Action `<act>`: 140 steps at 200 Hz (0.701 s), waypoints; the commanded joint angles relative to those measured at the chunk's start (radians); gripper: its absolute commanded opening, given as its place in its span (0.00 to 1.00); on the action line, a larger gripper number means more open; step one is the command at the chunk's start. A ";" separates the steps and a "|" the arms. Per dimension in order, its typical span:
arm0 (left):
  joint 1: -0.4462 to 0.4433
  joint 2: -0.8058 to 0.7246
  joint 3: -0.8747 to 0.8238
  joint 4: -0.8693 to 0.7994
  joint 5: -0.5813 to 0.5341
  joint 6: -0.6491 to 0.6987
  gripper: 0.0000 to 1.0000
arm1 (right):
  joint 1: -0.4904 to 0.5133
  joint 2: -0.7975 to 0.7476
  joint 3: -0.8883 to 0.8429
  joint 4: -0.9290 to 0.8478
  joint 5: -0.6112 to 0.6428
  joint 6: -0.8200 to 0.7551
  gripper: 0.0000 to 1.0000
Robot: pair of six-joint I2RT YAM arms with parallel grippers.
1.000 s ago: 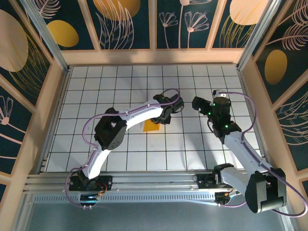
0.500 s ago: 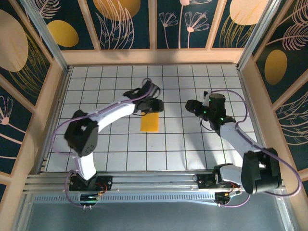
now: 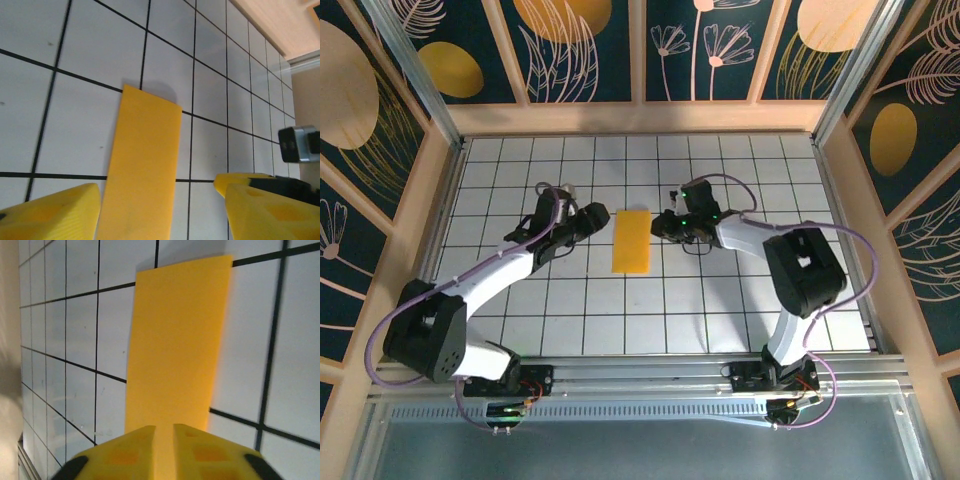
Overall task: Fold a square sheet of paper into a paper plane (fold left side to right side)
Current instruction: Third fold the triangle at the center of the table.
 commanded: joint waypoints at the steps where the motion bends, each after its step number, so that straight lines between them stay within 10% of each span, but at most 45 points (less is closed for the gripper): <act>1: 0.010 -0.061 -0.042 0.062 -0.064 -0.013 0.70 | 0.021 0.071 0.075 -0.065 0.037 -0.002 0.09; 80: 0.011 -0.070 -0.064 0.002 -0.102 0.041 0.72 | 0.032 0.179 0.129 -0.113 0.059 -0.014 0.00; 140: 0.011 0.064 -0.016 -0.014 0.071 0.095 0.61 | 0.051 0.203 0.125 -0.180 0.108 -0.071 0.00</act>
